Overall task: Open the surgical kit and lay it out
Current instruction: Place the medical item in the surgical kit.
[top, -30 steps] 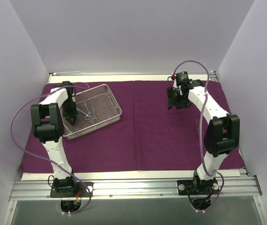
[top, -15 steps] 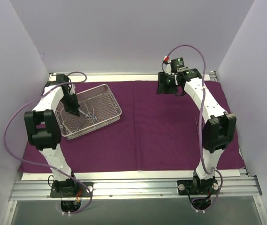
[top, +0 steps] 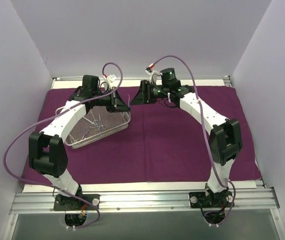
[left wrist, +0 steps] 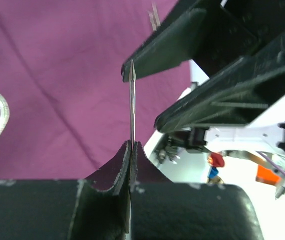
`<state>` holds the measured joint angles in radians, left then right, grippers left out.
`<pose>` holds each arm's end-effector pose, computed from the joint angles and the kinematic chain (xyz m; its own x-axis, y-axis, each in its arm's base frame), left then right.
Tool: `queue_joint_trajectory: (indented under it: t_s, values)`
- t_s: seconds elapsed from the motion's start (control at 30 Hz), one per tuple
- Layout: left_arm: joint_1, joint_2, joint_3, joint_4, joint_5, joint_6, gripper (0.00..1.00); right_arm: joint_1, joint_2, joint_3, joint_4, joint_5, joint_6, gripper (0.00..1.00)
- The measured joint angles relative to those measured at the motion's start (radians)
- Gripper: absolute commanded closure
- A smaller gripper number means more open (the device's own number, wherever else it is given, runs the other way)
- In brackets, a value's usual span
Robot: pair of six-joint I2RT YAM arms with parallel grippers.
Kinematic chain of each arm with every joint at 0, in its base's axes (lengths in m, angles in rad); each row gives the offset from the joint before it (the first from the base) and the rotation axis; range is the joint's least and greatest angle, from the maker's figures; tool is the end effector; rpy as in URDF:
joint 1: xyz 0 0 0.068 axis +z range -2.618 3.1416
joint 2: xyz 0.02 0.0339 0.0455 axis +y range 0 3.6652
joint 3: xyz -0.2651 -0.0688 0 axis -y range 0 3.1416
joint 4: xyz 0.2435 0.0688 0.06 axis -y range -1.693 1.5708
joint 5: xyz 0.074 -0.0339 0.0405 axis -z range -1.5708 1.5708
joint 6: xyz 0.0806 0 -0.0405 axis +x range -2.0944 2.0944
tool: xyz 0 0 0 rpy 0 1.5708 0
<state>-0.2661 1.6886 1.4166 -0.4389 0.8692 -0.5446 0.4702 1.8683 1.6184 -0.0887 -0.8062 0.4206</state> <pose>0.3671 -0.1639 0.2869 -0.9157 -0.0970 -0.3899 0.2967 0.4913 -0.8189 0.3935 0.2652 0.3218 -0.6461 -0.0113 -0.7631 -0.7193 0.3433 0.6039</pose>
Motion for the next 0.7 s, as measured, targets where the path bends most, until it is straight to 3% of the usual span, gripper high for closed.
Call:
queue_joint_trajectory:
  t_s: [0.4, 0.7]
  values:
    - [-0.011, -0.069, -0.118, 0.225, 0.156, -0.135, 0.98, -0.027, -0.108, -0.161, 0.271, -0.13, 0.169, 0.57]
    - [-0.015, -0.069, -0.128, 0.302, 0.194, -0.182, 0.98, -0.024, -0.11, -0.181, 0.333, -0.171, 0.232, 0.71]
